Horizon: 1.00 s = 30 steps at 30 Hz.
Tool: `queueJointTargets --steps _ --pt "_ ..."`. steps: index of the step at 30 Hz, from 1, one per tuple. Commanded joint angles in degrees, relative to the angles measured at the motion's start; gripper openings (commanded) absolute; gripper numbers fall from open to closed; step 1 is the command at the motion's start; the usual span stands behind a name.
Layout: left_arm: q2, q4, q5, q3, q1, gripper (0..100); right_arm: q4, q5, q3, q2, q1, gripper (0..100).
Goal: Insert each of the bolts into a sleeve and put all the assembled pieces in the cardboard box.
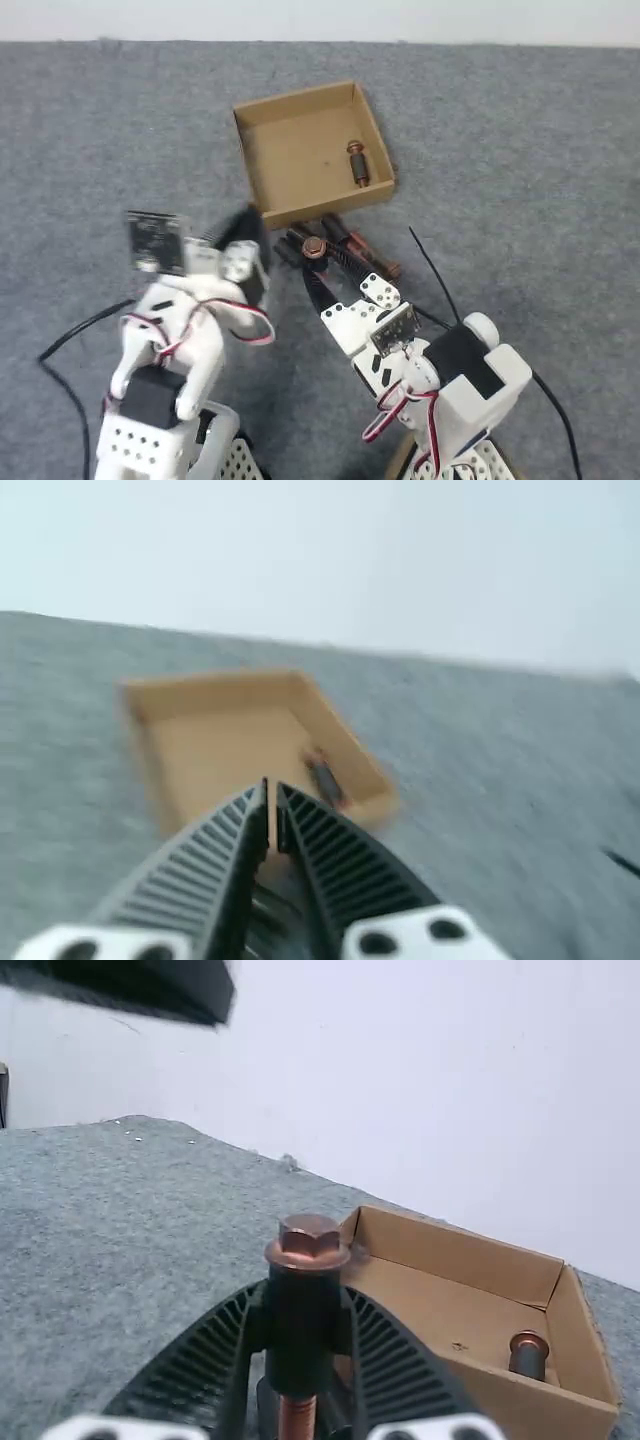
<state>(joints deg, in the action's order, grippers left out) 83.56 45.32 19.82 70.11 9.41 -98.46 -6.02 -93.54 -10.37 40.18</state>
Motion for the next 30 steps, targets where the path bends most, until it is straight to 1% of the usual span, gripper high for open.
queueJointTargets --steps 1,4,7,15,17,19,21,23,28,30 --pt "-0.53 -6.42 -0.44 3.21 -9.49 1 -0.13 0.26 -1.23 0.57 -1.01 0.6" --pt "-0.53 -6.68 -0.44 6.64 -13.63 1 -0.13 0.26 -1.23 0.57 -2.24 0.6" --pt "-0.53 -6.68 -0.53 9.89 -15.21 1 -0.13 0.26 -1.23 0.57 -2.68 0.6" --pt "-0.53 -6.68 -0.53 14.11 -15.3 1 -0.13 0.26 -1.14 0.84 -2.95 0.6" --pt "-0.53 -6.68 -2.11 15.34 -15.3 1 -0.31 0.26 -0.97 1.19 -4.35 0.6" --pt "-0.53 -6.51 -6.42 17.01 -15.21 1 -0.4 0.26 0.62 1.19 -6.73 0.6" --pt "-0.53 -6.51 -9.14 18.77 -15.12 1 -0.57 0.53 3.16 1.19 -9.71 0.6" --pt "-0.53 -6.59 -10.29 20.26 -14.95 1 -0.48 0.62 5.1 1.19 -11.47 0.6" --pt "-0.53 -6.68 -10.37 22.37 -14.86 1 -0.66 0.26 8.88 1.27 -12.7 0.6" --pt "-0.53 -6.68 -10.2 22.73 -14.86 1 -0.66 0.26 11.96 1.27 -14.29 0.6"
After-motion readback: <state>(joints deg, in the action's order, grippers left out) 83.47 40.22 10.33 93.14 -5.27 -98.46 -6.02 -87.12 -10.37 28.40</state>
